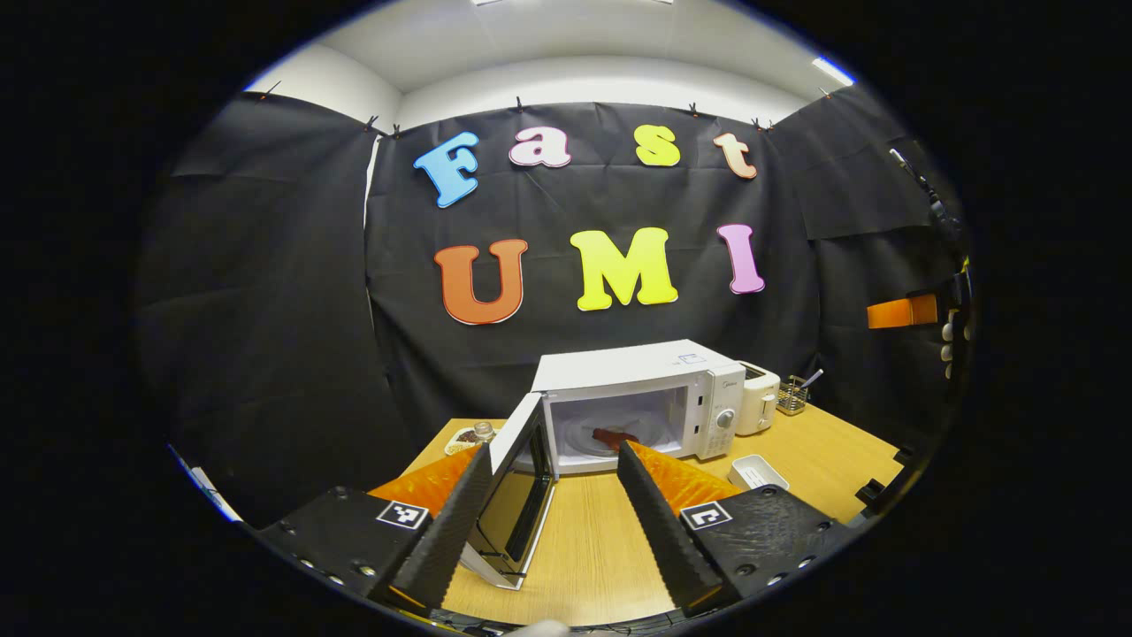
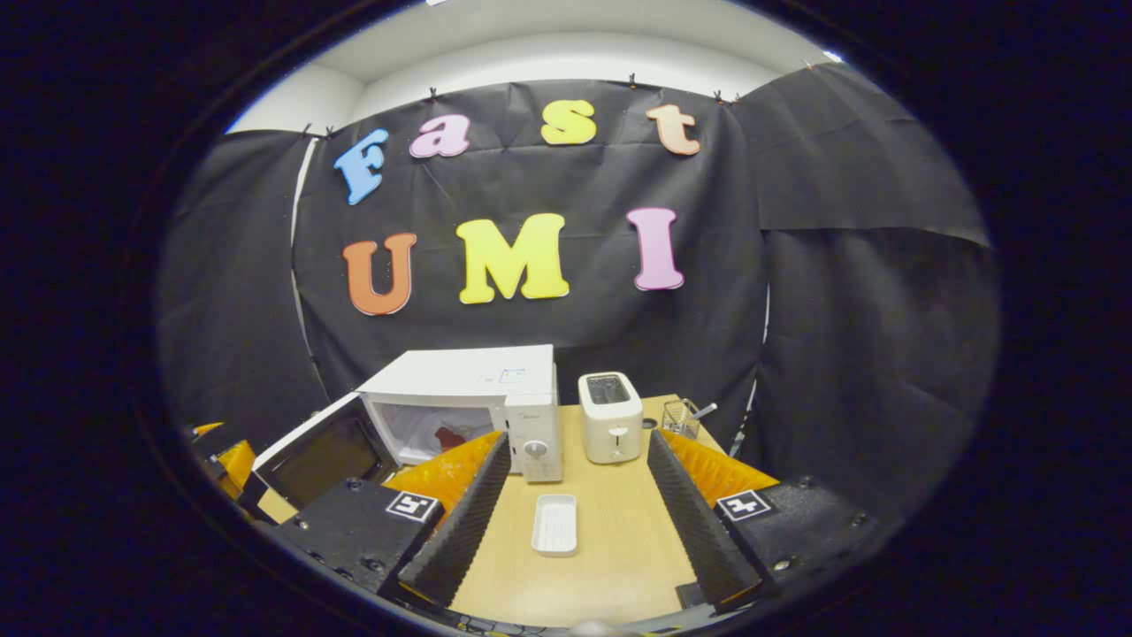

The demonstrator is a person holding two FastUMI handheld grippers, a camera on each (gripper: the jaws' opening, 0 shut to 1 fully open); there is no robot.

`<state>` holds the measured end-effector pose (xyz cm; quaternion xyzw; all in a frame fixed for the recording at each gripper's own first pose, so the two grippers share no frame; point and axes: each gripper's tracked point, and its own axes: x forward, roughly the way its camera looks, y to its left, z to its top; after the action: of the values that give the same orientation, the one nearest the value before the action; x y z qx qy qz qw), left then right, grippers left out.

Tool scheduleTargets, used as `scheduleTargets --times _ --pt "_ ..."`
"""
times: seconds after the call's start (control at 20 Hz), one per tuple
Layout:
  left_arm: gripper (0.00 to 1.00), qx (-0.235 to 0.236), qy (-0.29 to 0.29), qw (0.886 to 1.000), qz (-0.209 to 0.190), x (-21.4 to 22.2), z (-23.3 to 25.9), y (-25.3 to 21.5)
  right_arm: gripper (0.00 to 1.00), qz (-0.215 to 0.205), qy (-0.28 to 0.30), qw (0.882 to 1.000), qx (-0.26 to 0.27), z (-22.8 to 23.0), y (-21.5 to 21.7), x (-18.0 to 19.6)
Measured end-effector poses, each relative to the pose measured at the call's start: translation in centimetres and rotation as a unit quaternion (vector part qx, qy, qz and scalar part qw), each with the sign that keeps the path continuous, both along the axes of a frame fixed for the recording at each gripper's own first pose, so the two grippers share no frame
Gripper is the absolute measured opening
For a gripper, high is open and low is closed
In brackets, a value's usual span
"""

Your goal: Open the microwave oven with the left hand, put the food in, and close the microwave oven.

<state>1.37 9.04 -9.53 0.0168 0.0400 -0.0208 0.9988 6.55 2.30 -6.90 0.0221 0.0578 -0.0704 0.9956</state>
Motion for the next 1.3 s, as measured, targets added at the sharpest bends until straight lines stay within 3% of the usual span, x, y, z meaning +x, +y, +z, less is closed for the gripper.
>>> scheduleTargets --times 0.05,0.1,0.15,0.2,0.25,0.3,0.35,0.4,0.45,0.5,0.55,0.6,0.7,0.75,0.8,0.85,1.05,1.1,1.15,1.25,1.3 --pt "0.71 -0.012 0.007 1.000 -0.007 -0.1 -0.3 -0.5 0.99 -0.008 0.000 1.000 -0.002 0.2 -0.7 -0.3" --pt "0.55 -0.020 0.006 1.000 -0.009 -0.1 -0.3 -0.5 0.91 -0.014 -0.005 1.000 -0.005 0.6 -1.3 -0.4" --pt "0.39 -0.020 0.006 1.000 -0.008 -0.1 -0.2 -0.6 0.91 -0.019 -0.007 1.000 -0.007 1.0 -1.8 -0.7" --pt "0.25 -0.020 0.003 1.000 -0.008 -0.1 -0.2 -0.3 0.99 -0.023 -0.011 1.000 -0.011 1.3 -2.3 -0.7" --pt "0.19 -0.023 0.000 1.000 -0.015 0.0 -0.3 -0.7 0.99 -0.025 -0.013 1.000 -0.013 1.6 -2.5 -0.9" --pt "0.16 -0.015 0.001 1.000 0.000 0.1 -0.2 -0.2 0.91 -0.028 -0.014 0.999 -0.013 1.8 -2.8 -0.8" --pt "0.00 -0.010 0.004 1.000 0.003 0.0 -0.8 0.5 0.91 -0.030 -0.014 0.999 -0.013 1.9 -2.8 -0.8" --pt "0.01 -0.006 0.003 1.000 0.001 -0.2 -1.3 0.6 0.99 -0.028 -0.013 0.999 -0.010 1.8 -2.6 -0.8" --pt "0.00 -0.002 -0.001 1.000 0.002 0.7 -1.3 0.8 0.99 -0.027 -0.013 1.000 -0.008 1.9 -2.4 -0.9" --pt "0.00 0.004 -0.004 1.000 0.005 0.5 -1.2 1.8 0.91 -0.025 -0.013 1.000 -0.009 2.0 -2.1 -0.8" --pt "0.00 0.014 -0.008 1.000 0.013 0.6 -1.2 2.7 0.99 -0.023 -0.010 1.000 -0.012 2.0 -1.8 -0.8" --pt "0.00 0.019 -0.008 1.000 0.019 0.6 -1.4 3.8 0.91 -0.021 -0.009 1.000 -0.015 1.9 -1.5 -0.6" --pt "0.00 0.021 -0.006 0.999 0.036 0.7 -2.0 5.9 0.91 -0.017 -0.006 1.000 -0.015 1.9 -1.0 -0.5" --pt "0.00 0.023 -0.007 0.999 0.047 0.8 -2.3 7.3 0.99 -0.013 -0.003 1.000 -0.013 1.7 -0.5 -0.6" --pt "0.00 0.022 0.000 0.998 0.055 0.8 -2.7 8.5 0.99 -0.012 0.003 1.000 -0.011 1.4 -0.2 -0.4" --pt "0.00 0.022 0.003 0.998 0.065 0.8 -3.6 9.8 0.91 -0.012 0.008 1.000 -0.010 1.1 0.0 -0.5" --pt "0.00 0.021 0.025 0.995 0.091 1.1 -7.0 14.3 0.91 -0.009 0.022 1.000 0.001 0.7 1.3 -0.4" --pt "0.00 0.021 0.028 0.995 0.092 1.2 -7.7 15.2 0.99 -0.008 0.027 1.000 0.006 0.4 1.7 -0.5" --pt "0.00 0.022 0.031 0.994 0.102 1.3 -8.3 16.6 0.91 -0.009 0.031 0.999 0.009 0.3 1.9 -0.7" --pt "0.00 0.007 0.042 0.993 0.112 1.7 -10.0 18.0 0.91 -0.012 0.035 0.999 0.009 0.1 2.2 -1.0" --pt "0.00 -0.002 0.043 0.992 0.115 1.9 -10.7 18.4 0.99 -0.012 0.038 0.999 0.006 -0.1 2.5 -0.9"
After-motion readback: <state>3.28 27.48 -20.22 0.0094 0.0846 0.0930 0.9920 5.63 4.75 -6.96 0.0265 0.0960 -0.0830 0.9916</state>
